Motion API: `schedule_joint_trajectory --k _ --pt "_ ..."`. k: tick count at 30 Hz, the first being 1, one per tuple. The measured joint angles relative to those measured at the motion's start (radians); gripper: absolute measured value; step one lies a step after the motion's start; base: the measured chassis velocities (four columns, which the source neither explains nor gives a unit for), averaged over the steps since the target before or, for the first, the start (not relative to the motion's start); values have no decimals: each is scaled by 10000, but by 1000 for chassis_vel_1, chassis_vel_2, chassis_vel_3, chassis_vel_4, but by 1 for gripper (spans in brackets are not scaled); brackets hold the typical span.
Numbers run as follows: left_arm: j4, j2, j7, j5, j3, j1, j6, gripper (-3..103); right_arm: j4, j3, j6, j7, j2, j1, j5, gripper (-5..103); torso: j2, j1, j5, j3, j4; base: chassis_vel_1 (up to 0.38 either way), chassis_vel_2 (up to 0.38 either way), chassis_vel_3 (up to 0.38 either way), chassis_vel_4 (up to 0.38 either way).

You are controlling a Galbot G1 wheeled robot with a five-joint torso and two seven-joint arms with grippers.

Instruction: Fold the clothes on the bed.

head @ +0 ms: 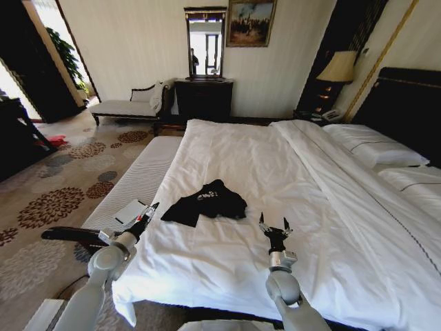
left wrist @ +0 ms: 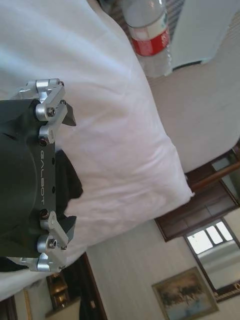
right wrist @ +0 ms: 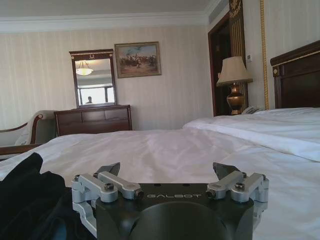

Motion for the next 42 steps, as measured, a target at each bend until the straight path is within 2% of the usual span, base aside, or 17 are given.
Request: schedule_joint_trajectory --k 4,11,19,24,26,29,30,32,35,36,39,41,42 --pt "659 -80 -72 382 616 -591 212 100 4 -72 -17 29 12 -1 -91 100 -1 1 -1 1 -5 0 0 0 0" --pt "1199 -525 36 238 1093 -1339 352 100 127 -36 -41 63 51 -202 -179 100 -2 1 1 1 -5 0 0 0 0" --pt "1196 -1053 704 162 875 -1313 -170 100 154 65 -35 78 53 -343 -205 100 -2 1 0 1 -3 0 0 0 0" --pt "1225 -1133 807 127 604 -1287 -367 101 194 -46 -35 97 90 -350 -296 100 -2 1 1 1 -2 0 0 0 0" --pt "1272 -1174 838 151 556 -1264 -378 94 227 -120 -38 112 99 -362 -341 100 -2 0 0 1 -1 0 0 0 0" --pt "1313 -1271 850 238 551 -1253 -379 89 252 -160 -42 121 107 -375 -379 100 -2 1 1 1 -1 0 0 0 0" --pt "1346 -1404 848 304 548 -1247 -379 79 272 -175 -45 128 111 -389 -402 100 -2 1 0 1 -3 0 0 0 0" --pt "1366 -1462 844 341 548 -1243 -379 79 287 -180 -47 130 111 -399 -408 100 -2 0 0 1 -3 0 0 0 0" --pt "1475 -1682 839 627 576 -1204 -377 62 386 -167 -50 137 90 -489 -426 100 -2 1 0 1 -2 0 0 0 0" --pt "1475 -1682 839 627 576 -1204 -377 62 386 -167 -50 137 90 -489 -426 100 -2 1 0 1 -2 0 0 0 0" --pt "1545 -1813 866 872 601 -1189 -371 46 463 -74 -51 142 54 -592 -434 100 -2 0 0 0 -3 0 0 0 0" --pt "1552 -1822 872 931 604 -1182 -372 46 473 -54 -50 143 50 -610 -437 100 -1 0 0 1 -3 0 0 0 0" --pt "1552 -1821 890 1032 605 -1154 -371 41 495 -22 -50 144 42 -642 -442 100 -1 1 0 0 -4 0 0 0 0"
